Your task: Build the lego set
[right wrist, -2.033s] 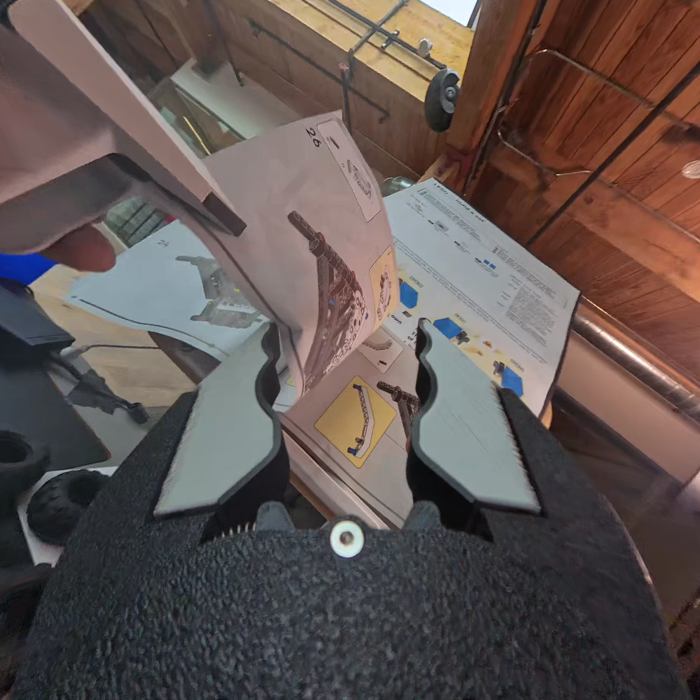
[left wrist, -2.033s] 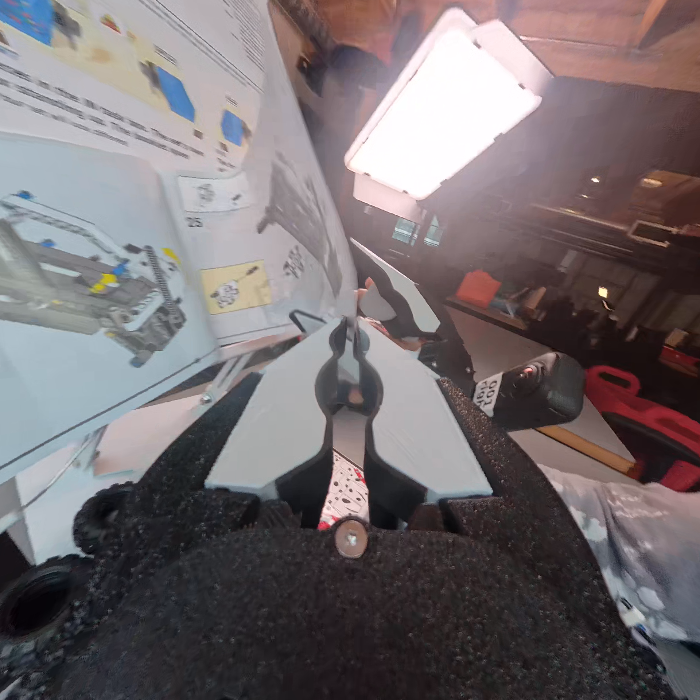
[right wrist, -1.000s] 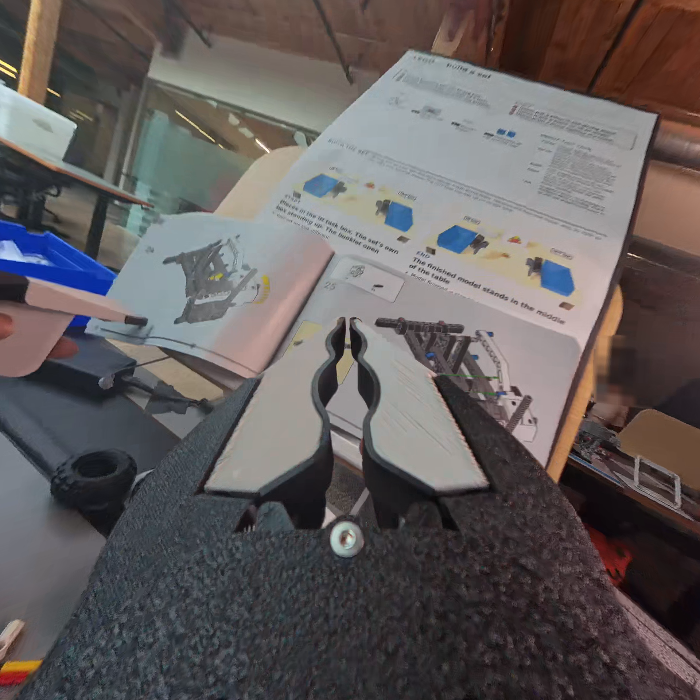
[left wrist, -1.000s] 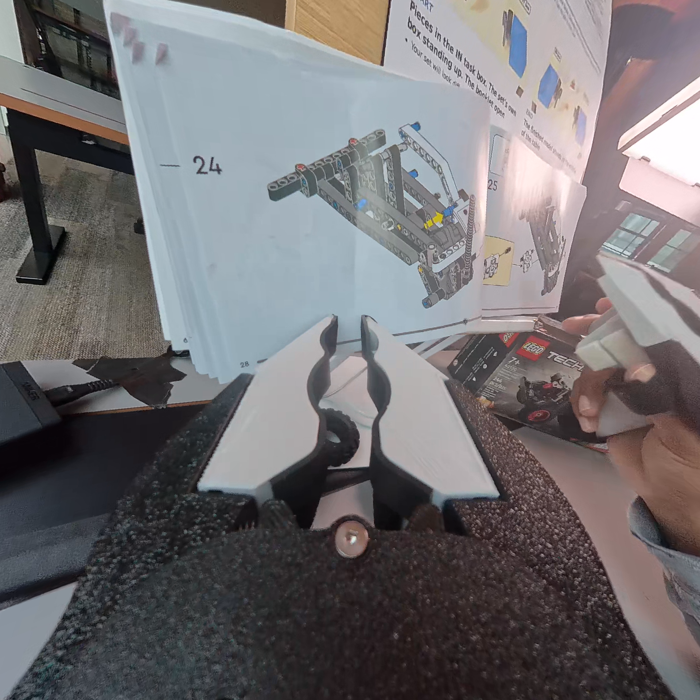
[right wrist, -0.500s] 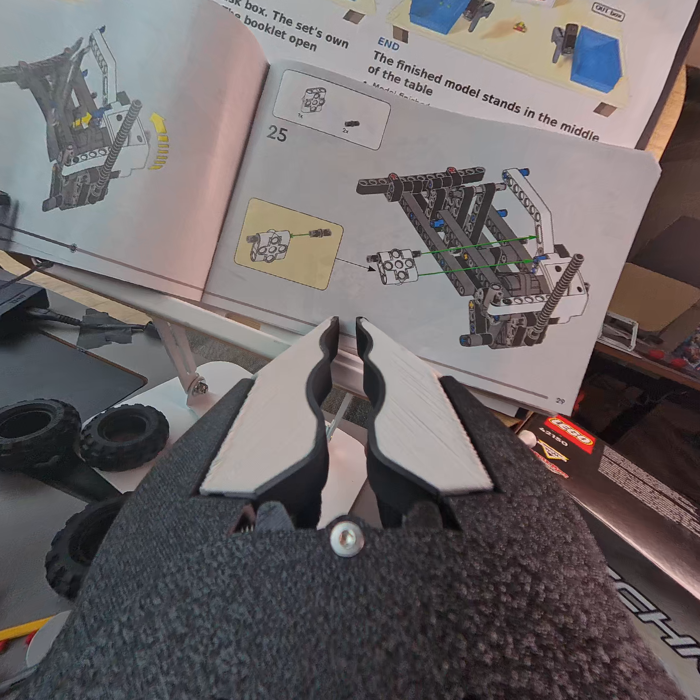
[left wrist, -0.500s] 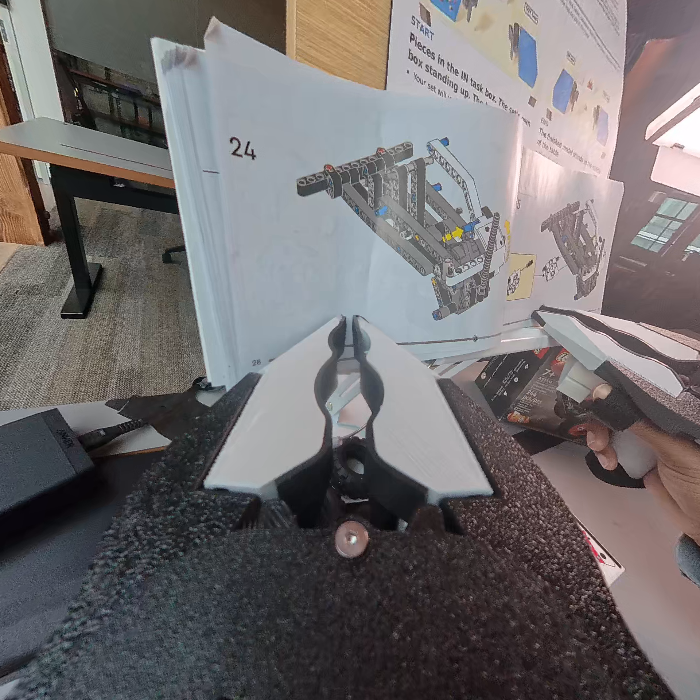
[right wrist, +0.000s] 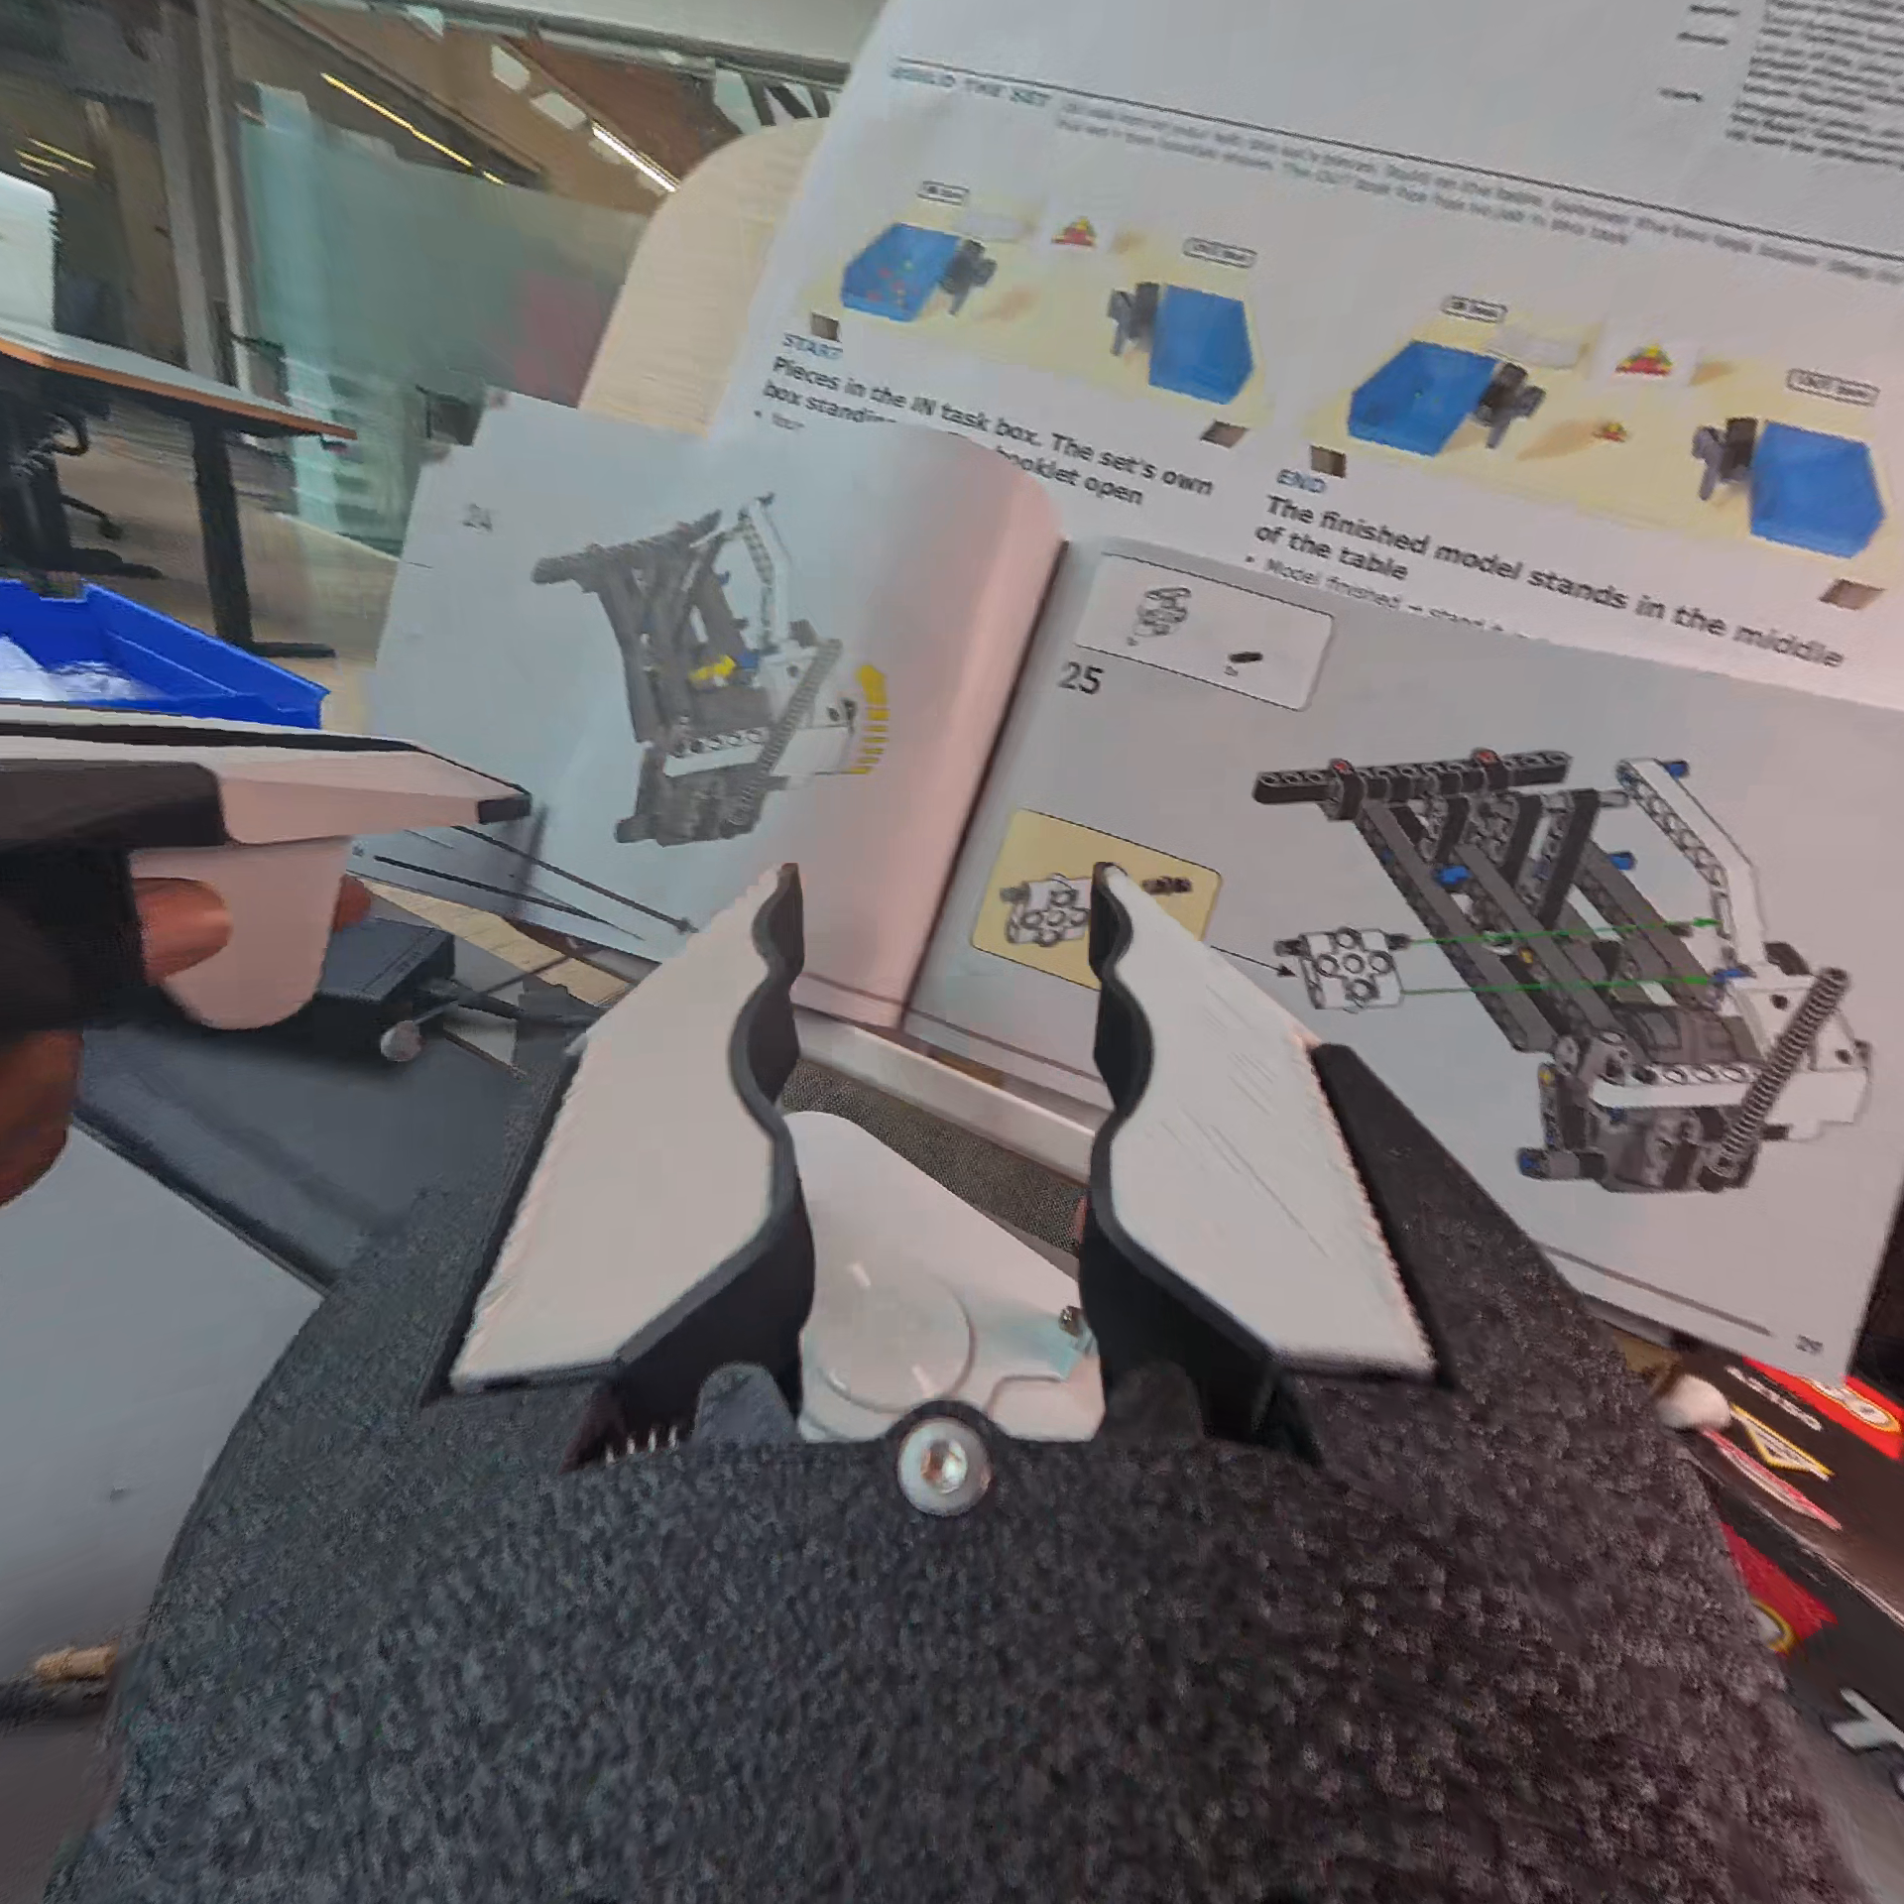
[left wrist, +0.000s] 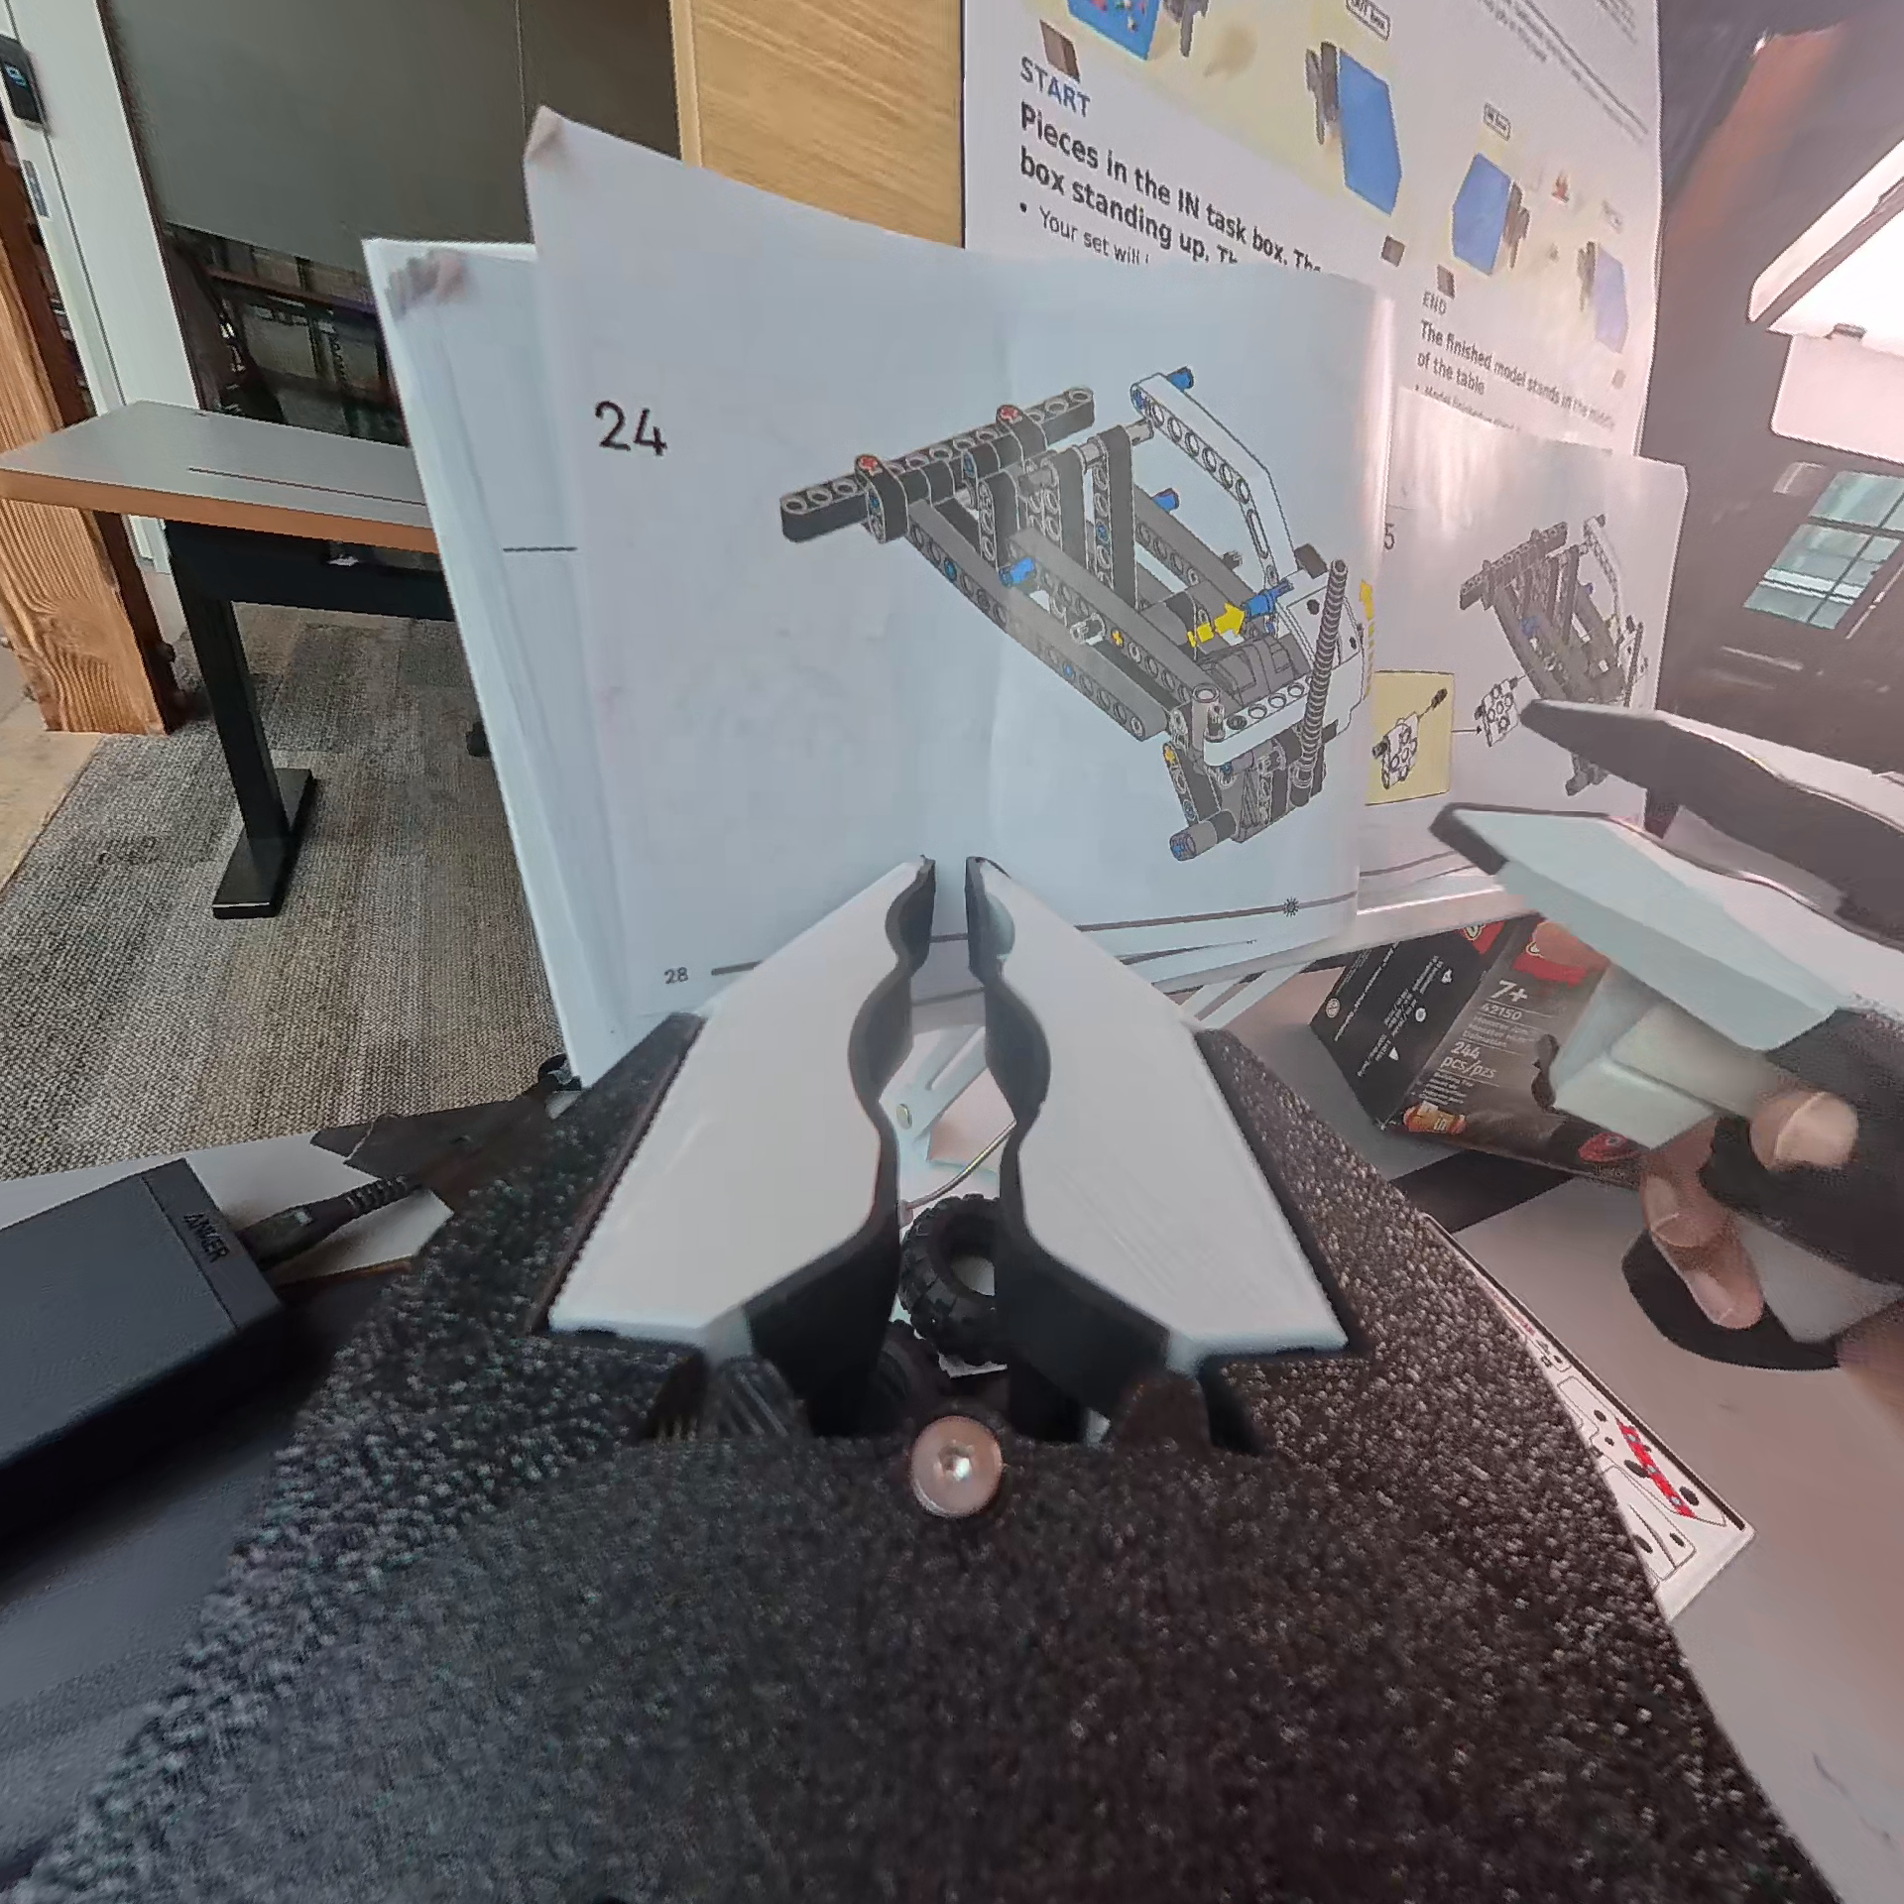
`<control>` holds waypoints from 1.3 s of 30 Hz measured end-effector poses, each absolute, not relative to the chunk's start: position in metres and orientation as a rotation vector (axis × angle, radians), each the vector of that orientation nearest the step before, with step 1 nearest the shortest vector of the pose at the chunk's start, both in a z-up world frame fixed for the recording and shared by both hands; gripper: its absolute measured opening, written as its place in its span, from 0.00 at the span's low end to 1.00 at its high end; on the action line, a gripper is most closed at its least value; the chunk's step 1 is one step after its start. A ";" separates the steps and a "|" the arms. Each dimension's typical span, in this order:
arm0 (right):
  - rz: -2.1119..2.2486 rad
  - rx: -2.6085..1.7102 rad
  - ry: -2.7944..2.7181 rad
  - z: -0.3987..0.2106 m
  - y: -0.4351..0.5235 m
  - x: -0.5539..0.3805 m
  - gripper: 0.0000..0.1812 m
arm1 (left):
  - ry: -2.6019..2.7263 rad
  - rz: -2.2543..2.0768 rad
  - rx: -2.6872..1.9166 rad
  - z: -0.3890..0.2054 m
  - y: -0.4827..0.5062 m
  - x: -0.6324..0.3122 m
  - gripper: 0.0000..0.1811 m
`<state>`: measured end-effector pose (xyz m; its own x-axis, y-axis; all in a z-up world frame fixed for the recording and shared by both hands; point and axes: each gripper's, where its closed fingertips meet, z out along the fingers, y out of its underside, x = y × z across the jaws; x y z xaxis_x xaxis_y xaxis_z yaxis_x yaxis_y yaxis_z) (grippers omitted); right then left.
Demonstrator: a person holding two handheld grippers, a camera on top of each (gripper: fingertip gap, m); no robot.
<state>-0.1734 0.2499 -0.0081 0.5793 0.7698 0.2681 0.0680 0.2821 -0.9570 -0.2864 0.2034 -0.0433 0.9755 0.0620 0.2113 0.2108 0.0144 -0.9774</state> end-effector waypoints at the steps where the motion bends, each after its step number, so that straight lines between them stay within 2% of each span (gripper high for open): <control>1: 0.552 -1.201 -0.865 -0.007 0.245 -0.184 0.35 | -0.216 -0.117 -1.558 -0.044 0.203 -0.286 0.03; 4: 0.485 -1.217 -0.885 -0.017 0.248 -0.208 0.38 | -0.217 -0.124 -1.561 -0.045 0.203 -0.286 0.03; 9: 0.408 -1.157 -0.872 -0.013 0.250 -0.206 0.21 | -0.220 -0.134 -1.556 -0.043 0.201 -0.286 0.03; 11: 0.439 -1.180 -0.864 -0.015 0.254 -0.200 0.18 | -0.215 -0.136 -1.558 -0.043 0.201 -0.283 0.05; 14: 0.472 -1.192 -0.849 -0.014 0.260 -0.192 0.10 | -0.212 -0.132 -1.547 -0.039 0.200 -0.280 0.08; 18: 0.553 -1.220 -0.818 -0.014 0.267 -0.182 0.05 | -0.222 -0.147 -1.506 -0.029 0.196 -0.279 0.17; 23: 0.773 -1.310 -0.746 -0.018 0.278 -0.174 0.04 | -0.200 -0.191 -1.492 -0.024 0.198 -0.270 0.37; 25: 0.853 -1.330 -0.727 -0.018 0.280 -0.172 0.03 | -0.177 -0.214 -1.501 -0.025 0.200 -0.264 0.40; 30: 0.970 -1.333 -0.715 -0.017 0.277 -0.170 0.02 | -0.136 -0.286 -1.527 -0.030 0.206 -0.246 0.35; 31: 0.987 -1.335 -0.708 -0.017 0.277 -0.170 0.02 | -0.144 -0.300 -1.532 -0.031 0.206 -0.245 0.31; 33: 1.011 -1.343 -0.699 -0.017 0.278 -0.169 0.02 | -0.121 -0.360 -1.514 -0.028 0.203 -0.238 0.13; 34: 1.014 -1.344 -0.700 -0.017 0.278 -0.169 0.02 | -0.115 -0.379 -1.494 -0.024 0.202 -0.236 0.08; 36: 1.002 -1.346 -0.704 -0.017 0.279 -0.168 0.02 | -0.107 -0.371 -1.466 -0.017 0.198 -0.234 0.01; 39: 0.958 -1.335 -0.701 -0.013 0.280 -0.163 0.09 | -0.079 -0.363 -1.419 -0.003 0.192 -0.228 0.00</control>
